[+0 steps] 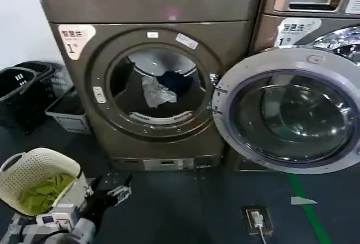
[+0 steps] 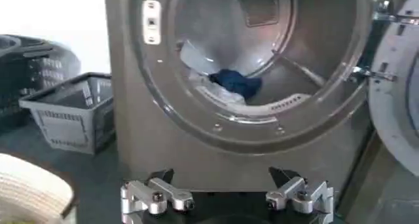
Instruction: Grasp the clothes from the dryer.
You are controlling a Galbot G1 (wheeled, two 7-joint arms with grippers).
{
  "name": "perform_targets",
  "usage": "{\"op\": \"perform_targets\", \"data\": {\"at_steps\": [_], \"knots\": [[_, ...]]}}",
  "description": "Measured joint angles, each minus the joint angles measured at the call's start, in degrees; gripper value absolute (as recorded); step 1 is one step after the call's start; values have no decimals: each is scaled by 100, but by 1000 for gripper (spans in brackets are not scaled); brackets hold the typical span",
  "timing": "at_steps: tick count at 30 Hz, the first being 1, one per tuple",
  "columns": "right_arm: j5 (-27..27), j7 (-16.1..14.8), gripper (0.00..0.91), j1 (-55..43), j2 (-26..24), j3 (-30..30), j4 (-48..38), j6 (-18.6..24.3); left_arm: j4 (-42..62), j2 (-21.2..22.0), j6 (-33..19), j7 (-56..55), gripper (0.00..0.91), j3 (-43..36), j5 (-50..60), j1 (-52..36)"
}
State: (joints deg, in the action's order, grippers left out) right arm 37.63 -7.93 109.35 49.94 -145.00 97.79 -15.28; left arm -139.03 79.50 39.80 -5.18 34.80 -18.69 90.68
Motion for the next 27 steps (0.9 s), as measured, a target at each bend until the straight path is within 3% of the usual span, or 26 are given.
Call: {"op": "perform_targets", "data": {"at_steps": [15,27], "knots": [[20,-28,907,0,30,6,25,12,-24,20,-40,30,907,-24,20,1],[90,-77,907,6,45,36,46,154,-45,22,-447,97,907,-100,198,3]]}}
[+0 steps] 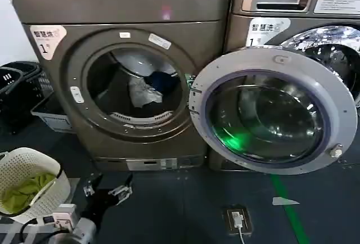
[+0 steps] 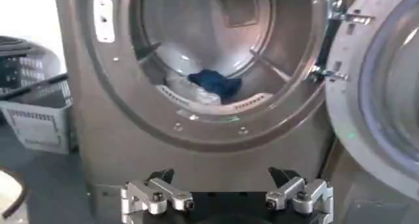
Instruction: Grasp the clothes from the dryer.
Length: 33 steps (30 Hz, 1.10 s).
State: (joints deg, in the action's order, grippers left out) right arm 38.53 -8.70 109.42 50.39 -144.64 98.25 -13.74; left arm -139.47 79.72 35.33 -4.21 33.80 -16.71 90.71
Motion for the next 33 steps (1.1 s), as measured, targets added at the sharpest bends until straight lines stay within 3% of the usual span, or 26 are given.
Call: {"op": "perform_targets", "data": {"at_steps": [33], "knots": [[79,-144,907,-8,61,25,-25,390,84,21,-417,85,907,-43,272,-63]]}}
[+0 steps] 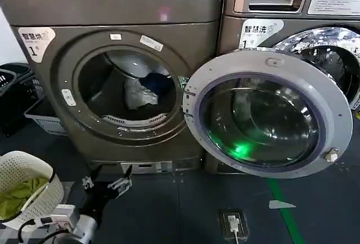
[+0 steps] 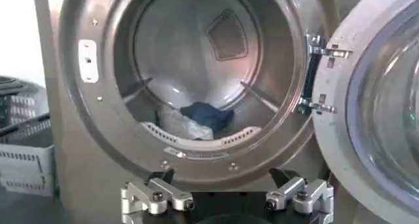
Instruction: Grasp the clothes from the dryer.
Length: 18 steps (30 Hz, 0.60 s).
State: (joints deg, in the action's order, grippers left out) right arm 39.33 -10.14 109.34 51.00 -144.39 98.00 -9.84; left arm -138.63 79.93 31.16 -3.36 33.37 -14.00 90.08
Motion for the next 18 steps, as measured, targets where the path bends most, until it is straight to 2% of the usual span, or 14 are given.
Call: {"op": "perform_targets", "data": {"at_steps": [18], "knots": [[-2,-48,907,2,26,1,18,33,2,-17,-13,0,907,12,10,-28]]}}
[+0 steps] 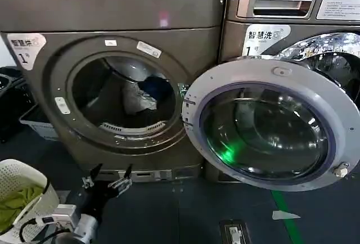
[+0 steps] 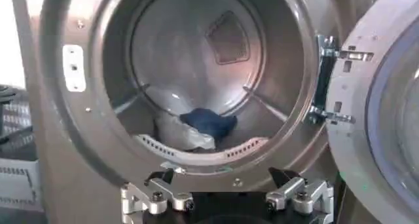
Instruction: Grasp the clothes from the dryer.
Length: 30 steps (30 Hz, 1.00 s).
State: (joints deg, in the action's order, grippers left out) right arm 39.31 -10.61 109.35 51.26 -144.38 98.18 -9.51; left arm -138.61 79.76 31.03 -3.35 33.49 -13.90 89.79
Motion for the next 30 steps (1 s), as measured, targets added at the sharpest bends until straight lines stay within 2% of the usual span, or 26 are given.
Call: {"op": "perform_targets", "data": {"at_steps": [30], "knots": [[2,-29,907,39,13,-47,2,22,54,-4,-6,0,907,-8,-11,-97]]}}
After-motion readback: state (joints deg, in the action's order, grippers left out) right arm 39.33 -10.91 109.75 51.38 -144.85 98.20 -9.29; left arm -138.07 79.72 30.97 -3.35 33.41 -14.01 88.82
